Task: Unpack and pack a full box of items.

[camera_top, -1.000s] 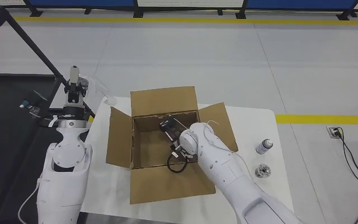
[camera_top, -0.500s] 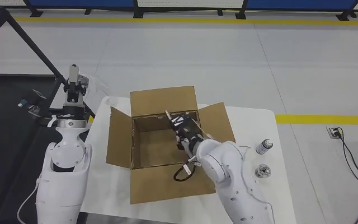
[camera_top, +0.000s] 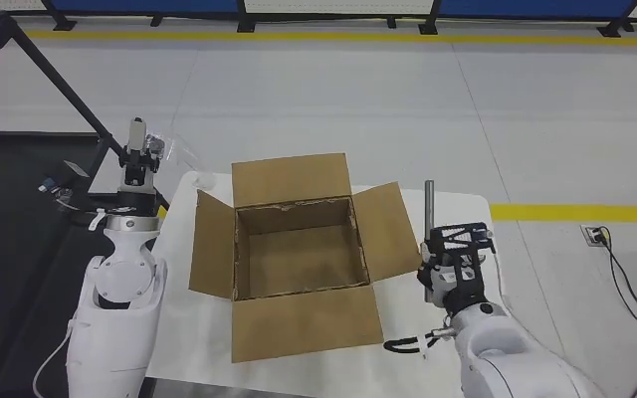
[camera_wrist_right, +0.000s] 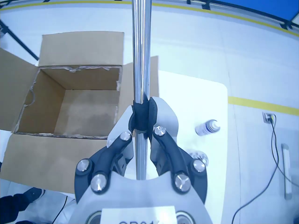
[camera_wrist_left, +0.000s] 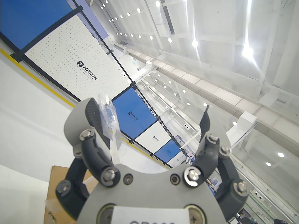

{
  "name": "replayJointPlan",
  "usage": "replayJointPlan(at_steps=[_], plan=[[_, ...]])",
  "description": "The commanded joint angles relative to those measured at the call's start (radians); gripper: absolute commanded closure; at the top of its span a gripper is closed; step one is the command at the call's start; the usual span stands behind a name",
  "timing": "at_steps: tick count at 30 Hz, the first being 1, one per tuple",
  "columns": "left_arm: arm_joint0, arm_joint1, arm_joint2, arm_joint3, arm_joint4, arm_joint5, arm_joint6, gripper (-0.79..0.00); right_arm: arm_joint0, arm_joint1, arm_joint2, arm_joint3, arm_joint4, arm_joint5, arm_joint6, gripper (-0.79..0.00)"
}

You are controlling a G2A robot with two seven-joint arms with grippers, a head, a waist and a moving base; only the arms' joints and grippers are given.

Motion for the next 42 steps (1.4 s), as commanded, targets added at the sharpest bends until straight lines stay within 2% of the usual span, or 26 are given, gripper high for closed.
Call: replayJointPlan(at_steps=[1,4,7,20,29,32,33,40,42], plan=[[0.001,-0.001,0.005,-0.002,-0.003,-0.003,-0.003,-0.785,-0.035,0.002,0.041,0.002,0.017,0.017,0.006,0.000],[0.001,-0.002,0.013,-0.003,-0.005,-0.006,-0.006,-0.785,-0.074,0.006,0.100,0.033,0.045,0.025,0.047,0.000],[0.002,-0.002,0.017,-0.006,-0.004,-0.010,-0.007,-0.785,-0.066,0.009,0.146,0.121,0.024,0.055,0.087,0.000],[0.030,-0.003,0.014,-0.051,0.015,-0.003,0.004,-0.785,0.126,0.023,0.193,0.597,0.090,0.024,0.134,0.000],[0.052,-0.002,0.005,-0.080,0.026,0.010,0.014,-0.785,0.212,0.035,0.234,0.793,0.138,0.015,0.107,-0.006],[0.055,-0.003,0.004,-0.083,0.029,0.011,0.017,-0.785,0.227,0.039,0.238,0.829,0.147,0.015,0.101,-0.222],[0.055,-0.003,0.005,-0.084,0.030,0.011,0.017,-0.785,0.231,0.040,0.238,0.836,0.152,0.014,0.099,-0.271],[0.054,-0.003,0.006,-0.083,0.033,0.016,0.015,-0.785,0.238,0.048,0.245,0.847,0.173,0.020,0.076,-0.388],[0.052,-0.003,0.007,-0.083,0.035,0.017,0.013,-0.785,0.230,0.050,0.249,0.811,0.194,0.023,0.058,-0.511]])
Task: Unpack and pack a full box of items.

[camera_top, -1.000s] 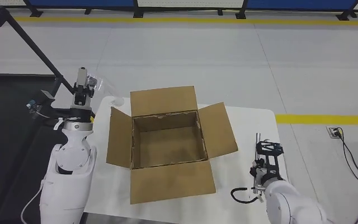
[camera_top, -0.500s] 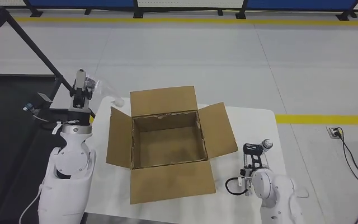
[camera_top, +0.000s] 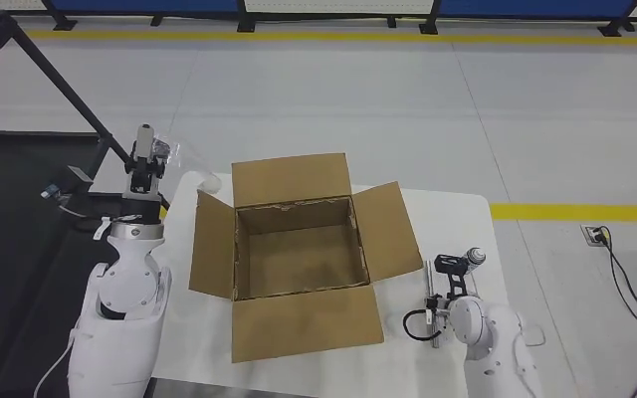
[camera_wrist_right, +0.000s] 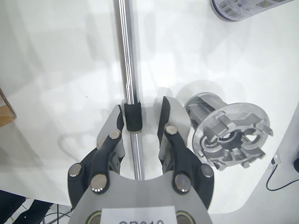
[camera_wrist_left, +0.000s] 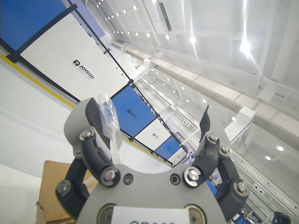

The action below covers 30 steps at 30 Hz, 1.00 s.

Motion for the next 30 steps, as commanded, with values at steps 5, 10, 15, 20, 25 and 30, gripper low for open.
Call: replayJointPlan(at_steps=[5,10,15,20,25,30], plan=[[-0.006,0.000,0.002,0.002,0.002,0.002,-0.004,-0.785,-0.072,0.001,0.022,-0.255,0.097,0.041,-0.071,-0.785],[-0.007,-0.001,0.003,0.004,0.000,-0.004,-0.003,-0.785,-0.099,0.003,0.015,-0.436,0.154,0.041,-0.079,-0.785],[0.004,0.000,-0.005,-0.001,-0.001,-0.003,0.001,-0.785,-0.093,0.003,0.026,-0.530,0.302,0.047,-0.149,-0.785],[0.015,-0.001,-0.009,-0.011,0.001,-0.004,0.010,-0.785,-0.092,0.002,0.017,-0.564,0.333,0.062,-0.180,-0.785],[0.028,-0.001,-0.025,-0.011,-0.002,0.002,0.031,-0.785,-0.092,0.002,0.017,-0.564,0.333,0.062,-0.180,-0.785],[0.033,-0.001,-0.027,-0.014,-0.002,0.001,0.033,-0.785,-0.015,0.005,-0.017,-0.413,0.335,0.084,-0.214,-0.785]])
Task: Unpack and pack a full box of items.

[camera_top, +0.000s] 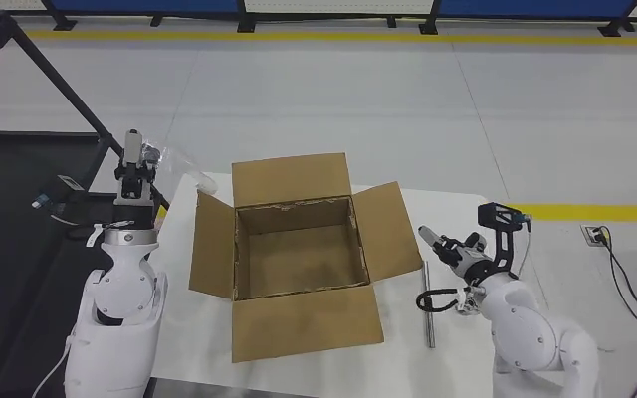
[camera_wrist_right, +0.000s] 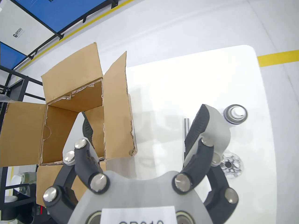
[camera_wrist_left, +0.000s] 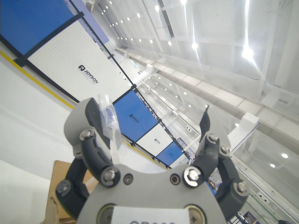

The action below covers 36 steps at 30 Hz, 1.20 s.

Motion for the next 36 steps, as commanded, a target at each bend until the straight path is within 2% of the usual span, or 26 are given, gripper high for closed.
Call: replayJointPlan(at_steps=[1,5,13,14,15,17,20,22,26,29,36], plan=[[0.001,0.000,0.002,-0.002,0.001,0.000,0.000,-0.785,0.080,-0.001,-0.009,0.112,0.008,0.057,-0.009,-0.785],[0.002,-0.001,0.002,-0.003,0.003,0.005,0.000,-0.785,0.243,0.005,0.000,0.337,0.069,0.046,0.014,-0.785],[0.023,-0.001,-0.008,-0.025,0.014,0.017,0.016,-0.785,0.453,0.034,0.041,0.644,0.242,-0.159,0.188,-0.785],[0.025,-0.001,-0.007,-0.028,0.014,0.018,0.017,-0.785,0.471,0.038,0.042,0.671,0.261,-0.181,0.205,-0.742],[0.027,-0.002,-0.008,-0.030,0.014,0.019,0.019,-0.785,0.488,0.041,0.045,0.698,0.283,-0.203,0.219,-0.511],[0.030,-0.002,-0.005,-0.035,0.018,0.022,0.022,-0.785,0.520,0.047,0.046,0.752,0.311,-0.228,0.246,-0.262],[0.032,-0.004,0.000,-0.039,0.020,0.024,0.028,-0.785,0.564,0.056,0.041,0.826,0.334,-0.251,0.272,-0.065],[0.032,-0.004,0.002,-0.041,0.020,0.024,0.031,-0.785,0.584,0.061,0.038,0.863,0.351,-0.265,0.281,0.000],[0.036,-0.005,0.003,-0.043,0.021,0.024,0.036,-0.785,0.598,0.069,0.036,0.908,0.391,-0.271,0.269,0.000],[0.038,-0.006,0.003,-0.044,0.024,0.025,0.036,-0.785,0.593,0.073,0.045,0.924,0.436,-0.237,0.235,0.000],[0.038,-0.007,0.000,-0.043,0.026,0.026,0.036,-0.785,0.561,0.087,0.076,0.917,0.562,-0.207,0.224,0.000]])
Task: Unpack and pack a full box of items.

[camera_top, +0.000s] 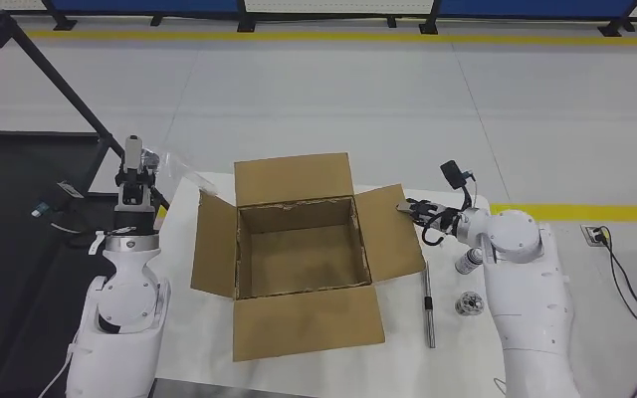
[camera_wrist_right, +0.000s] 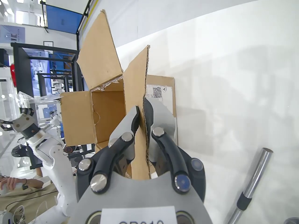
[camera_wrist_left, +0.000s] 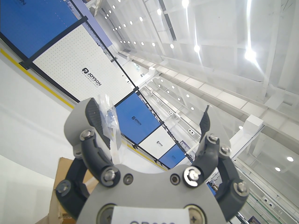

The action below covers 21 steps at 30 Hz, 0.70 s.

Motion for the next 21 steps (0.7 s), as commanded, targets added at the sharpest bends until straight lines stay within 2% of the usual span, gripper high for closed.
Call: replayJointPlan(at_steps=[1,9,17,21], plan=[[-0.002,0.000,-0.003,0.003,-0.002,-0.001,-0.002,-0.785,-0.012,0.004,0.006,-0.008,0.032,-0.005,0.003,0.000],[-0.013,0.000,-0.006,0.016,-0.005,-0.004,-0.014,-0.785,-0.097,0.015,0.001,-0.128,0.104,0.051,-0.044,0.000],[-0.027,0.000,-0.005,0.030,-0.006,-0.005,-0.026,-0.785,-0.284,0.014,-0.029,-0.389,0.113,0.194,-0.230,0.000],[-0.036,-0.001,-0.001,0.038,-0.007,-0.006,-0.032,-0.785,-0.372,0.014,-0.034,-0.490,0.159,0.217,-0.284,0.000]])
